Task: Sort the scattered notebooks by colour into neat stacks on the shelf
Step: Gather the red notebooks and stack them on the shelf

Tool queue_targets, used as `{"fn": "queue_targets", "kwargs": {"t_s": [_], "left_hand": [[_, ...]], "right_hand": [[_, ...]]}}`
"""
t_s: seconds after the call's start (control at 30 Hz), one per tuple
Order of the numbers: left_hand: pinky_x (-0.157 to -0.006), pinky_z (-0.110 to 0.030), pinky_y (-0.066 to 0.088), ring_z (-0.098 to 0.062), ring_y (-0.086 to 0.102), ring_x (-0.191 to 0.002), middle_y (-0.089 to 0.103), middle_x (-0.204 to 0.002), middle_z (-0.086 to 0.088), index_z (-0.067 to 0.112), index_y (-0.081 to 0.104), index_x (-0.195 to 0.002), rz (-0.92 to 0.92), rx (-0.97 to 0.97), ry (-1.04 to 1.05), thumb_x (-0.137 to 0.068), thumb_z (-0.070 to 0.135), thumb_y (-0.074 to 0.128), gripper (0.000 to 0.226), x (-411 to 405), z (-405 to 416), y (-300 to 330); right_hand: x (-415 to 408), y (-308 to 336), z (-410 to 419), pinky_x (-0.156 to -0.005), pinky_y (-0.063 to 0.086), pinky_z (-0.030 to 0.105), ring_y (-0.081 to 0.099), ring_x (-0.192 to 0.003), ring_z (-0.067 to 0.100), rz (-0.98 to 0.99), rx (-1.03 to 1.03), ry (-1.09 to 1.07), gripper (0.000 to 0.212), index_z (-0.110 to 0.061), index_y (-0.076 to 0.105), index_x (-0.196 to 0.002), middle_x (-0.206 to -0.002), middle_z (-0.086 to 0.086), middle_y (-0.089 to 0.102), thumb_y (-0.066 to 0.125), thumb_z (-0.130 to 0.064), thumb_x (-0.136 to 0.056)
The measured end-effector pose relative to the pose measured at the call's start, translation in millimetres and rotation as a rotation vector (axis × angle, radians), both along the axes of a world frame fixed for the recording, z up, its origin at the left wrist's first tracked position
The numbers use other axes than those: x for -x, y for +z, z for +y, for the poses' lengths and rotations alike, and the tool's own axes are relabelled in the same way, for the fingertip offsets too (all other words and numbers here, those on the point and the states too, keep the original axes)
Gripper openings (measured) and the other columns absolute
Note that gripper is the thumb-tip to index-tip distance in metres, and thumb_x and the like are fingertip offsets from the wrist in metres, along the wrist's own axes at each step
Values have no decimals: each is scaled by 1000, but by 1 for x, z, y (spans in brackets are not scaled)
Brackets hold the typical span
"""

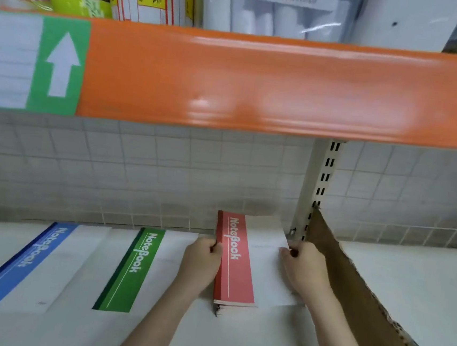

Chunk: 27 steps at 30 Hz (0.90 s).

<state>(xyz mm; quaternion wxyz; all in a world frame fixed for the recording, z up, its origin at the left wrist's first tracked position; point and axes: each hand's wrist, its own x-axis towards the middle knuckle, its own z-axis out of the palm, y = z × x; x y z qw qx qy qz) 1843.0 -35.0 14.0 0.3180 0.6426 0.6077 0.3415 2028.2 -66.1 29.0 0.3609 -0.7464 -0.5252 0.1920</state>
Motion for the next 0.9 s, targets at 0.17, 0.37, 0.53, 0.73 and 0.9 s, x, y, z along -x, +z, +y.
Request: {"fn": "queue_targets", "kwargs": {"t_s": [0.17, 0.37, 0.53, 0.73, 0.9], "left_hand": [[-59, -25, 47, -16, 59, -62, 70, -81, -15, -6, 66, -85, 73, -28, 35, -96, 17, 43, 34, -6, 5, -7], [-66, -27, 56, -17, 66, -72, 69, -83, -7, 0, 65, -82, 161, -59, 50, -99, 19, 40, 36, -12, 8, -10], [-66, -22, 54, -15, 65, -75, 67, -88, -5, 8, 59, -79, 200, -30, 58, -100, 22, 39, 32, -15, 11, -13], [-69, -20, 51, -15, 62, -76, 60, -98, -9, 10, 56, -80, 259, -47, 58, -101, 25, 35, 33, -16, 9, -14], [-47, -10, 34, -7, 48, -61, 47, -91, -5, 14, 47, -72, 271, -97, 77, -101, 25, 33, 35, -19, 7, -16]], "right_hand": [[-3, -4, 6, -67, 48, 28, 61, -76, 23, -44, 22, 21, 23, -3, 68, -93, -85, 10, 68, 50, -17, -94], [-4, -13, 11, -65, 47, 28, 61, -75, 23, -126, 25, 15, 23, -3, 64, -89, -84, 10, 66, 49, -18, -95], [-3, -17, 12, -60, 44, 25, 61, -74, 22, -171, -10, -2, 22, -4, 63, -89, -86, 10, 64, 48, -19, -94], [-4, -22, 14, -63, 35, 24, 51, -74, 20, -220, -8, 12, 20, -8, 56, -81, -102, 15, 59, 45, -18, -94], [-8, -30, 17, -60, 34, 26, 49, -69, 22, -119, 41, 65, 22, -7, 47, -75, -82, 13, 55, 41, -15, -95]]}}
